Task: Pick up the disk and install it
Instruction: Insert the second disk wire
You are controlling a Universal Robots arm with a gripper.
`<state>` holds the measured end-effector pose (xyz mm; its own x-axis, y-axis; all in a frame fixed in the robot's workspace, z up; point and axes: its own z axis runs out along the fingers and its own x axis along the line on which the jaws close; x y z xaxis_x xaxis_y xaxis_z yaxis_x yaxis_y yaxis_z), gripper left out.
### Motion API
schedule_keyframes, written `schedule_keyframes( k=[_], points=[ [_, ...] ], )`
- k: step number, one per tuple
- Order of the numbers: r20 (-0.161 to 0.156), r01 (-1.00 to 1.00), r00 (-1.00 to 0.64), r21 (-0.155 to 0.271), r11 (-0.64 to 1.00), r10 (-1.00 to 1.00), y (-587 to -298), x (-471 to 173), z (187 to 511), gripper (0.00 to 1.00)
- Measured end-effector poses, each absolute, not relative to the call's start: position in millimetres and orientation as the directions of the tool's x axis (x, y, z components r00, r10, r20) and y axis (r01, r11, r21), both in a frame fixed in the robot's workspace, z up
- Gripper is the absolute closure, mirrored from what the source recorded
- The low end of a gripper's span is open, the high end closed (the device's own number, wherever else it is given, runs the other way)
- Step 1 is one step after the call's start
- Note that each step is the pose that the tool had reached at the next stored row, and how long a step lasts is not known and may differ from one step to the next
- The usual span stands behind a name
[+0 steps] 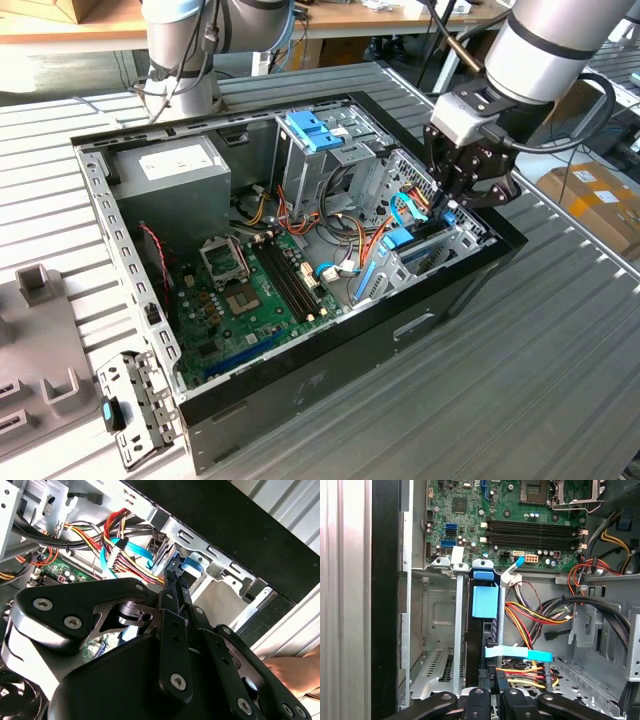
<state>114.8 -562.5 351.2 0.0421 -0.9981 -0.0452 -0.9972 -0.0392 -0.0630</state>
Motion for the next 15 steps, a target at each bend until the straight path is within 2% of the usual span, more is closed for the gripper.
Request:
schedule_keyframes(
  k=[9, 11, 15],
  points=[
    [-0.045, -0.998, 0.032, -0.063, -0.029, -0.998, -564.3, 113.8, 347.4, 0.83],
    [-0.061, -0.998, 0.03, -0.063, -0.026, -0.998, -564.4, 113.8, 347.4, 0.83],
    [-0.062, -0.998, 0.015, -0.063, -0.011, -0.998, -565.5, 113.9, 347.3, 0.83]
  ],
)
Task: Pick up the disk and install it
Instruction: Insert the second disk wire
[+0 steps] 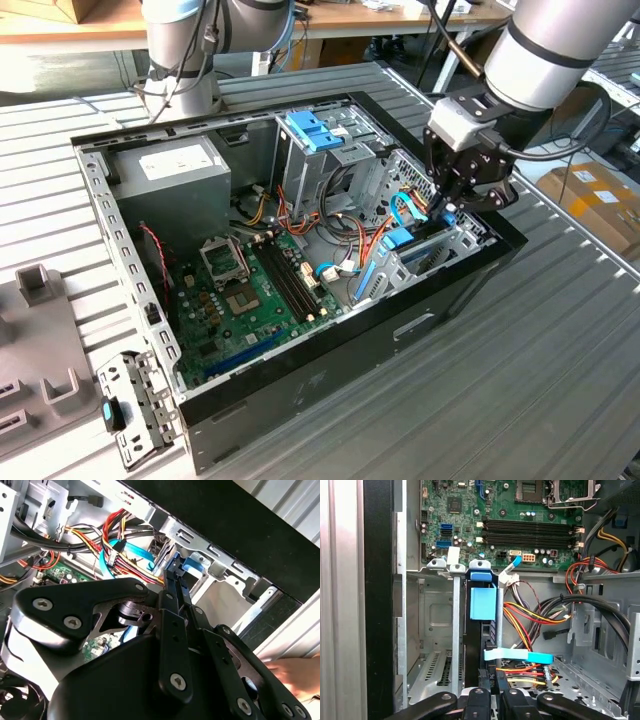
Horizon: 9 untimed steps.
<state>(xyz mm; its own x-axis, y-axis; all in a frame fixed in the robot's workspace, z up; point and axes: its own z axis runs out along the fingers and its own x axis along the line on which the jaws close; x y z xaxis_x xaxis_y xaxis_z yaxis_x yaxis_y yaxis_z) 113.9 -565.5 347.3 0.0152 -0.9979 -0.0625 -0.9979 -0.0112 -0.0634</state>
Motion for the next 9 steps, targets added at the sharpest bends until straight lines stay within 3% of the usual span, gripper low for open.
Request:
schedule_keyframes(
  k=[9],
  points=[
    [-0.062, -0.998, -0.003, -0.063, 0.007, -0.998, -565.8, 113.9, 346.9, 0.83]
  ],
)
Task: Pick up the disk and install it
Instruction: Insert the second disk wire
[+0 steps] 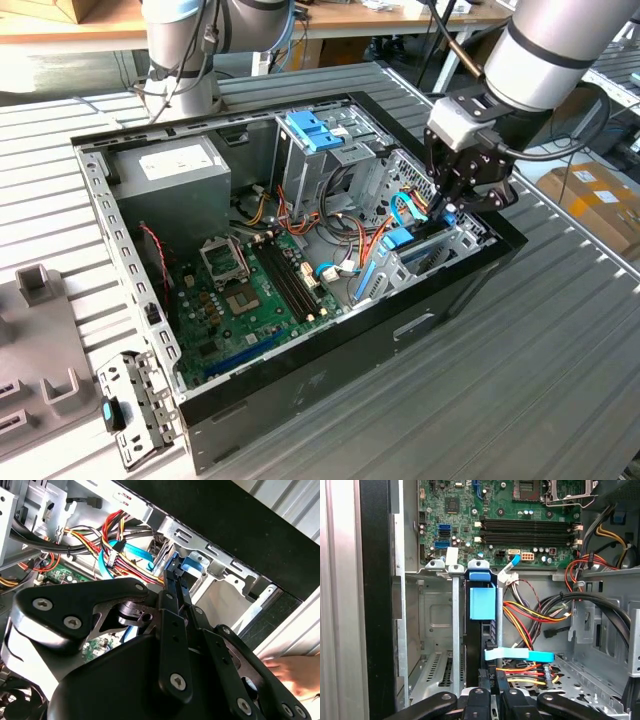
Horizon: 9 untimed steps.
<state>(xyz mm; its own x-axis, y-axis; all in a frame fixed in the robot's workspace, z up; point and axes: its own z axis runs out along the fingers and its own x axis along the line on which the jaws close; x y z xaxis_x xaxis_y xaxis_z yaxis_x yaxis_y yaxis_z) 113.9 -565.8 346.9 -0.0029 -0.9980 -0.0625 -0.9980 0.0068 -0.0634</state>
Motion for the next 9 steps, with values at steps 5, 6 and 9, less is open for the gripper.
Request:
schedule_keyframes(
  k=[5, 6, 9],
  points=[
    [-0.063, -0.998, -0.006, -0.063, 0.01, -0.998, -566.2, 113.5, 346.2, 0.83],
    [-0.062, -0.998, -0.006, -0.063, 0.01, -0.998, -566.3, 113.5, 346.2, 0.83],
    [-0.062, -0.998, -0.006, -0.063, 0.01, -0.998, -566.2, 113.3, 346.2, 0.83]
  ],
)
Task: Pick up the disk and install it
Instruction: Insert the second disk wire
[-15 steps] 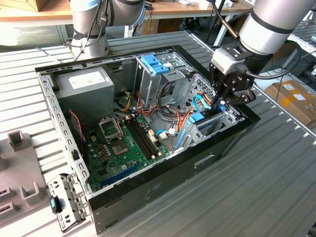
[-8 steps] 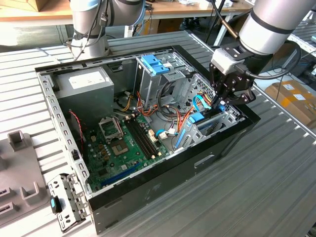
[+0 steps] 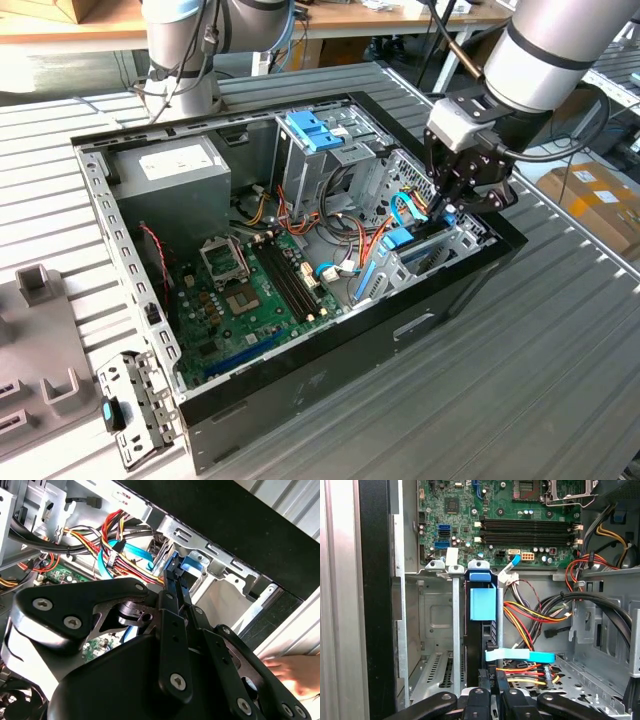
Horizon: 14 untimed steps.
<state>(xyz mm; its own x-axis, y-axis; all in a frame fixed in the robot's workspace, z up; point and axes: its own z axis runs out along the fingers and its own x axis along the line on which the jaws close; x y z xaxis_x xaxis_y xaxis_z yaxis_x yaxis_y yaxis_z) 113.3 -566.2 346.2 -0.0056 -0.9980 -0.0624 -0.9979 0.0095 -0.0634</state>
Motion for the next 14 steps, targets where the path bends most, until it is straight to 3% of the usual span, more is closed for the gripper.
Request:
schedule_keyframes(
  k=[14],
  points=[
    [-0.062, -0.998, -0.006, -0.063, 0.01, -0.998, -567.2, 113.1, 339.8, 0.83]
  ],
)
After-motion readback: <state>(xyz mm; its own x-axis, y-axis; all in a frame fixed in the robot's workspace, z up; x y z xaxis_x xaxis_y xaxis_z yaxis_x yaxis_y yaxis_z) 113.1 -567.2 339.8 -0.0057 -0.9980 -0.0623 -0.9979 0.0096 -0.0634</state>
